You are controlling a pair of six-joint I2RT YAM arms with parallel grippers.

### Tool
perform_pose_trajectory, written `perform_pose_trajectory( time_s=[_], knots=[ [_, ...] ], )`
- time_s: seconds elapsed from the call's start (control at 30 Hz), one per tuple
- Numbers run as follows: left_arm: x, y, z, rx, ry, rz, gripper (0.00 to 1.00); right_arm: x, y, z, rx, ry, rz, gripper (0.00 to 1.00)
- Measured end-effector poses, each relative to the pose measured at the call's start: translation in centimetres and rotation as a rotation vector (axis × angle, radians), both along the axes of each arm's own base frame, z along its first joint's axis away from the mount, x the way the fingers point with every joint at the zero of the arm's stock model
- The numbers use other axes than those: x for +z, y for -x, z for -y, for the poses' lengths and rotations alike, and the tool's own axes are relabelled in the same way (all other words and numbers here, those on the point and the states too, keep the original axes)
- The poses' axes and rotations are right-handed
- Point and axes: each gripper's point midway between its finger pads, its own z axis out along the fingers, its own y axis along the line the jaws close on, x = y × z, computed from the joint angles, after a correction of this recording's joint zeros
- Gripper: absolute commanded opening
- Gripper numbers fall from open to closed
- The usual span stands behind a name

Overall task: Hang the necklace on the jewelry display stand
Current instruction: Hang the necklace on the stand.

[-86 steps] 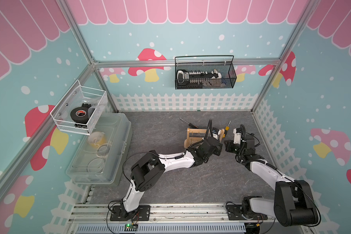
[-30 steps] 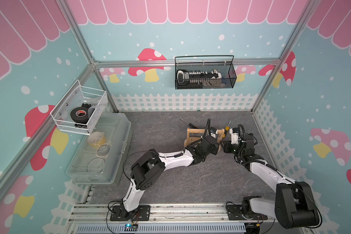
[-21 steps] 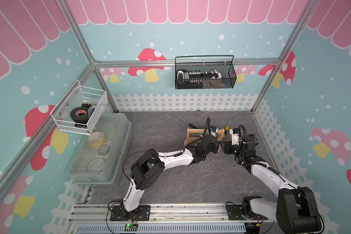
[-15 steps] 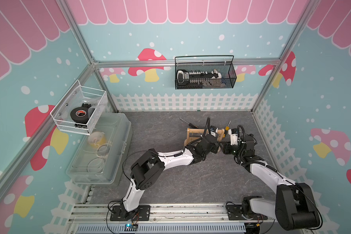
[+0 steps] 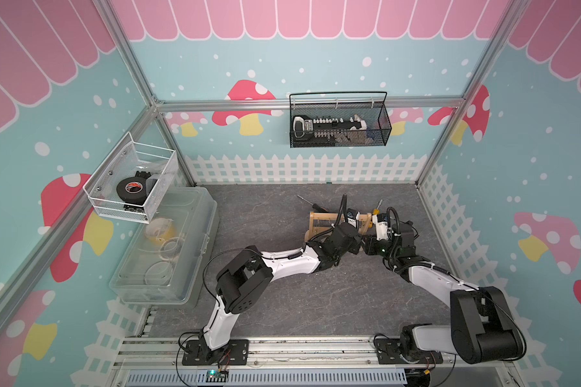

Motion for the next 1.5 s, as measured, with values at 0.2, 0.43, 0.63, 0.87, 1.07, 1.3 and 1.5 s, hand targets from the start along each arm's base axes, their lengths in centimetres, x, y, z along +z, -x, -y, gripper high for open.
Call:
perform_pose_trajectory(
  time_s=[0.2, 0.43, 0.63, 0.87, 1.07, 1.3, 1.5],
  knots=[
    [0.0, -0.1, 0.0, 0.001, 0.0, 0.0, 0.0, 0.5, -0.6, -0.1, -0.004, -0.01, 0.032, 0.23],
    [0.0, -0.1, 0.0, 0.001, 0.002, 0.001, 0.0, 1.2, -0.9, -0.5, 0.0, -0.021, 0.061, 0.09],
    [0.1, -0.1, 0.0, 0.001, 0.003, 0.002, 0.0, 1.2, -0.8, -0.6, 0.003, -0.021, 0.059, 0.01],
    [0.1, -0.2, -0.1, 0.005, 0.003, 0.002, 0.0, 2.0, 0.1, -0.6, 0.012, -0.012, 0.058, 0.0],
    [0.1, -0.4, -0.3, 0.007, 0.003, 0.002, 0.0, 1.3, 0.7, -0.1, 0.001, 0.018, 0.022, 0.0],
    [0.3, -0.3, 0.0, -0.004, 0.011, 0.0, 0.0, 1.0, 0.5, 0.7, -0.04, 0.057, 0.014, 0.01],
    [0.9, -0.4, 0.4, -0.009, 0.021, 0.005, 0.0, 0.6, 0.1, 1.3, -0.072, 0.08, 0.007, 0.03]
  ],
)
